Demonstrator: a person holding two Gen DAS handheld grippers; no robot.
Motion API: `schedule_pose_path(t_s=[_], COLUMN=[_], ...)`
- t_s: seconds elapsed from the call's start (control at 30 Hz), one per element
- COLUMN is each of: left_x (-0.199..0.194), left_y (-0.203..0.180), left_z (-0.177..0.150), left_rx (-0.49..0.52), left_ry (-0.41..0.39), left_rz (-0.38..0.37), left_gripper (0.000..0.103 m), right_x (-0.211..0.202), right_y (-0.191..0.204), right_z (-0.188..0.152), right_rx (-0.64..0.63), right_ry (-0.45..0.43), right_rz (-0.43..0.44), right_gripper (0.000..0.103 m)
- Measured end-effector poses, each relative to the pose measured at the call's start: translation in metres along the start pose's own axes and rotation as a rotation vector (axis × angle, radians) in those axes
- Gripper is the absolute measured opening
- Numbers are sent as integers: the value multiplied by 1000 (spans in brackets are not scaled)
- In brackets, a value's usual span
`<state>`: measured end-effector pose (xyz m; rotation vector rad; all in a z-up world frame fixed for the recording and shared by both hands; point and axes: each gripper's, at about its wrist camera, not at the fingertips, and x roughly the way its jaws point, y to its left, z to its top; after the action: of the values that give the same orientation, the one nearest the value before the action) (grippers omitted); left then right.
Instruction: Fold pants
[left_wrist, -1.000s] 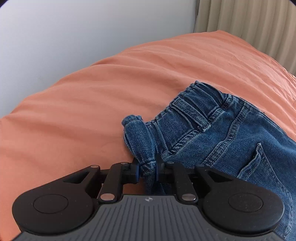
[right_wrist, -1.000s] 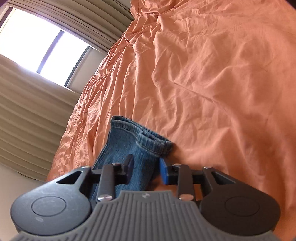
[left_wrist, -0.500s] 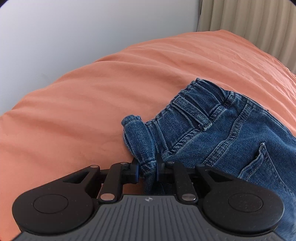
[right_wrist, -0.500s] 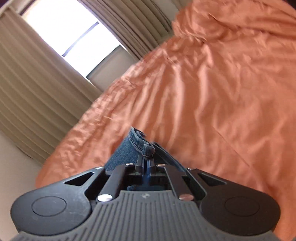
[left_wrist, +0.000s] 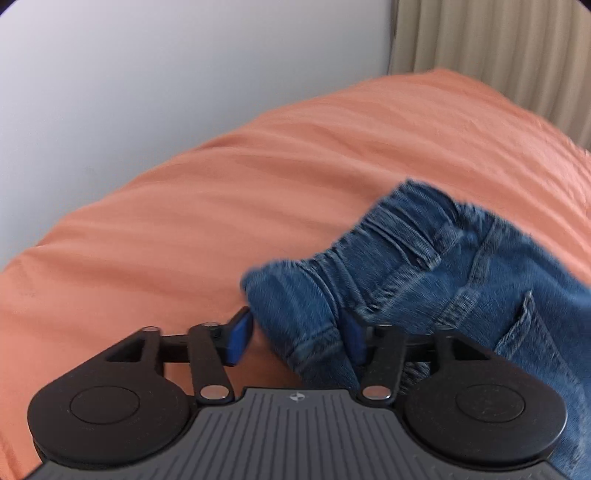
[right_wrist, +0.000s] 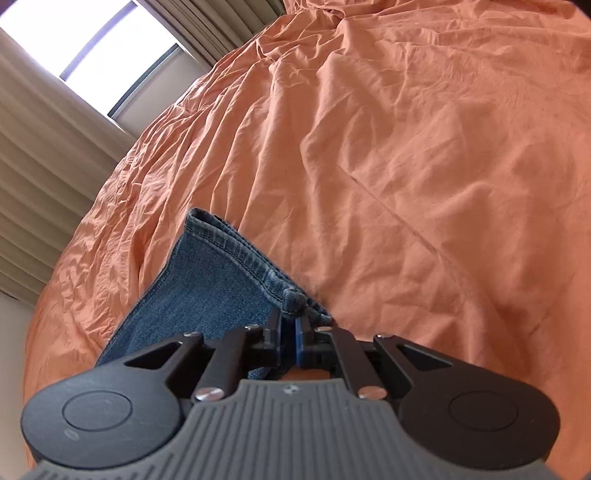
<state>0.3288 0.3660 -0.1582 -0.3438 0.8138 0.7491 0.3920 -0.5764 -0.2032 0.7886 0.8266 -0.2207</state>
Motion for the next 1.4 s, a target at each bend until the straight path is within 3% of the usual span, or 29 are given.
schedule_pose_path(t_s=[0.03, 0.1, 0.23, 0.4, 0.57, 0.77, 0.93, 1.17, 1.33, 1.4], left_x=[-7, -25, -67, -109, -130, -127, -116, -99, -92, -93], left_y=[5, 10, -6, -81, -172, -282, -358, -433, -466, -472], left_z=[3, 9, 16, 4, -48, -128, -177, -189, -191, -193], left_rx=[-10, -8, 101, 362, 605, 772, 823, 812, 860, 889], left_ry=[-19, -56, -94, -35, 24, 111, 164, 116, 100, 73], left_rz=[-3, -16, -133, -402, -593, -822, -870, -823, -758, -746], left_gripper=[69, 69, 63, 58, 53, 52, 44, 40, 39, 39], right_x=[-4, -11, -16, -10, -2, 14, 26, 40, 50, 52], right_y=[0, -5, -15, -26, -33, -50, -62, -64, -71, -74], right_z=[-1, -4, -21, -38, -42, -42, -39, -34, -35, -35], right_rx=[4, 40, 127, 184, 207, 277, 325, 320, 328, 327], right_ry=[3, 11, 64, 73, 62, 35, 26, 27, 23, 22], right_rz=[6, 47, 149, 179, 212, 286, 358, 407, 422, 430], right_gripper=[22, 35, 40, 40, 40, 40, 39, 36, 11, 6])
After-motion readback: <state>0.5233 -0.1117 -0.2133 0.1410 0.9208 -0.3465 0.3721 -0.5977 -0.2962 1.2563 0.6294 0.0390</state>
